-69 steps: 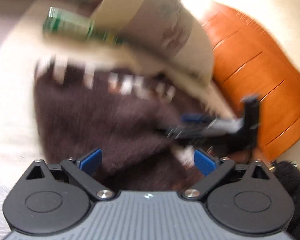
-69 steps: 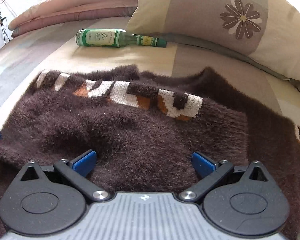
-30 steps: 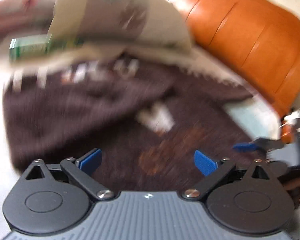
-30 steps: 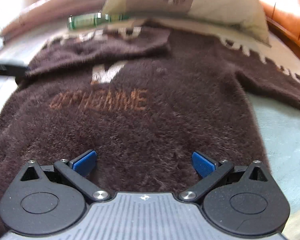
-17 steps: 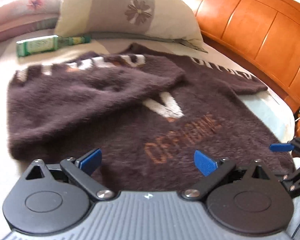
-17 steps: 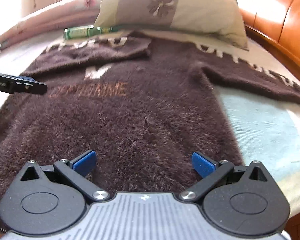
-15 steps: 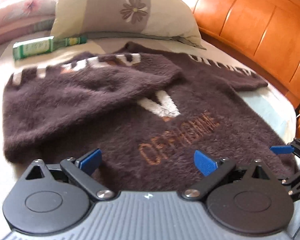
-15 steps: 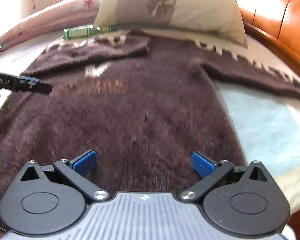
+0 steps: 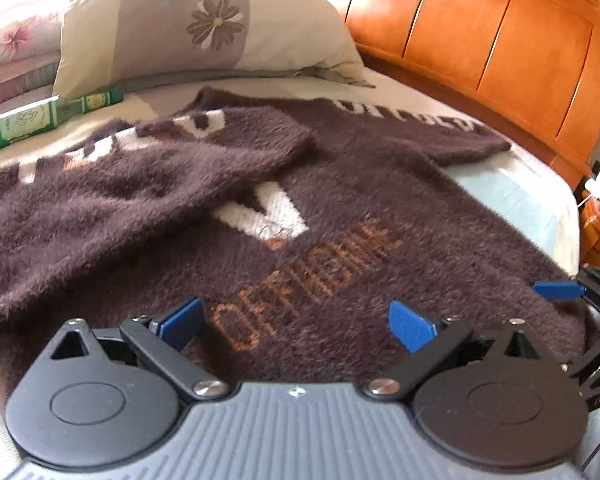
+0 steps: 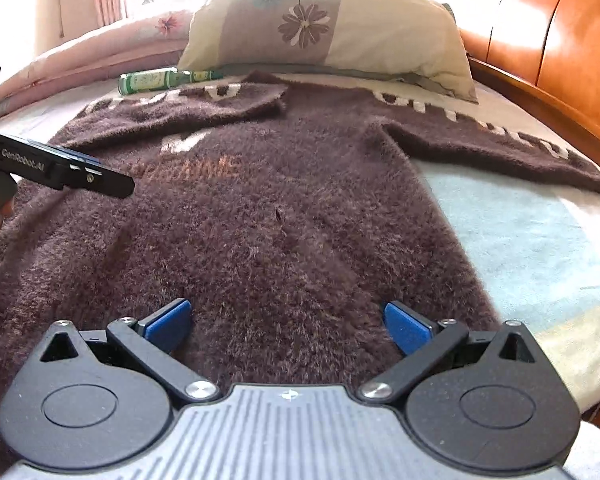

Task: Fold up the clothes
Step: 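Lift the right gripper and move it across the sweater toward the other sleeve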

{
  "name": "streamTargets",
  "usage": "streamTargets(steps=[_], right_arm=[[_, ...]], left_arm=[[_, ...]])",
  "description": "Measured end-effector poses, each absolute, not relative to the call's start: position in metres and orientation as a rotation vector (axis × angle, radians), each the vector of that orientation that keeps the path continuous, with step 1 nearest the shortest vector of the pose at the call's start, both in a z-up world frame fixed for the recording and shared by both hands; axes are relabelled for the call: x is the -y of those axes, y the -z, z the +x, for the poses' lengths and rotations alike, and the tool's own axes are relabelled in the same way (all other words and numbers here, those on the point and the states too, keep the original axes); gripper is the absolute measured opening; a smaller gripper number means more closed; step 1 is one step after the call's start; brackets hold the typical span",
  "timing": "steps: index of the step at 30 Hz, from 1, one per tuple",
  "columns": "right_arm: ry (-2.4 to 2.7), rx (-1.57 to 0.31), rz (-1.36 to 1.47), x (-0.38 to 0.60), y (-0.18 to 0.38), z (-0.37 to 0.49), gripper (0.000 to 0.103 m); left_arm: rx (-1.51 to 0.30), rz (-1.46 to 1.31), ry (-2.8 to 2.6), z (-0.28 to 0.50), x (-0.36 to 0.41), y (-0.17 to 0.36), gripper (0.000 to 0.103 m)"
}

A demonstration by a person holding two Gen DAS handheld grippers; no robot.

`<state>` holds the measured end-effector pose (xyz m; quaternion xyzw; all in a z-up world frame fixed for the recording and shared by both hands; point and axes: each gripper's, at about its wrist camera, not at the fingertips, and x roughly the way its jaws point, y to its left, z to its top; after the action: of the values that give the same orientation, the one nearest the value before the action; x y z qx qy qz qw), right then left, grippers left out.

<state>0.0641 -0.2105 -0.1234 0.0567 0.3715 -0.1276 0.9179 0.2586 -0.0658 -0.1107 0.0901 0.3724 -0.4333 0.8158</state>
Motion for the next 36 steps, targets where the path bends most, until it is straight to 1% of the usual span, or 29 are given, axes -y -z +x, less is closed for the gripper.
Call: streamTargets(steps=[3, 6, 9, 15, 19, 31, 34, 36], right_arm=[[0.246, -0.765, 0.117, 0.212, 0.124, 0.062, 0.103], [0.251, -0.721, 0.130, 0.213, 0.129, 0.057, 0.103], [0.248, -0.727, 0.129, 0.214, 0.128, 0.058, 0.103], [0.241, -0.744, 0.126, 0.215, 0.126, 0.059, 0.103], [0.243, -0.750, 0.117, 0.214, 0.125, 0.059, 0.103], [0.253, -0.854, 0.127, 0.209, 0.115, 0.040, 0.103], [0.260, -0.866, 0.143, 0.210, 0.110, 0.046, 0.103], [0.265, -0.836, 0.140, 0.209, 0.103, 0.051, 0.103]], left_arm=[[-0.804, 0.205, 0.947, 0.251, 0.072, 0.104, 0.099], [-0.772, 0.255, 0.954, 0.236, 0.084, 0.090, 0.099], [-0.730, 0.268, 0.963, 0.227, 0.101, 0.081, 0.099], [-0.827, 0.359, 0.980, 0.220, 0.131, 0.109, 0.099], [-0.808, 0.421, 0.962, 0.210, 0.134, 0.116, 0.100], [-0.793, 0.441, 0.965, 0.204, 0.134, 0.113, 0.100], [-0.780, 0.432, 0.970, 0.204, 0.130, 0.108, 0.100], [-0.771, 0.430, 0.963, 0.206, 0.128, 0.105, 0.100]])
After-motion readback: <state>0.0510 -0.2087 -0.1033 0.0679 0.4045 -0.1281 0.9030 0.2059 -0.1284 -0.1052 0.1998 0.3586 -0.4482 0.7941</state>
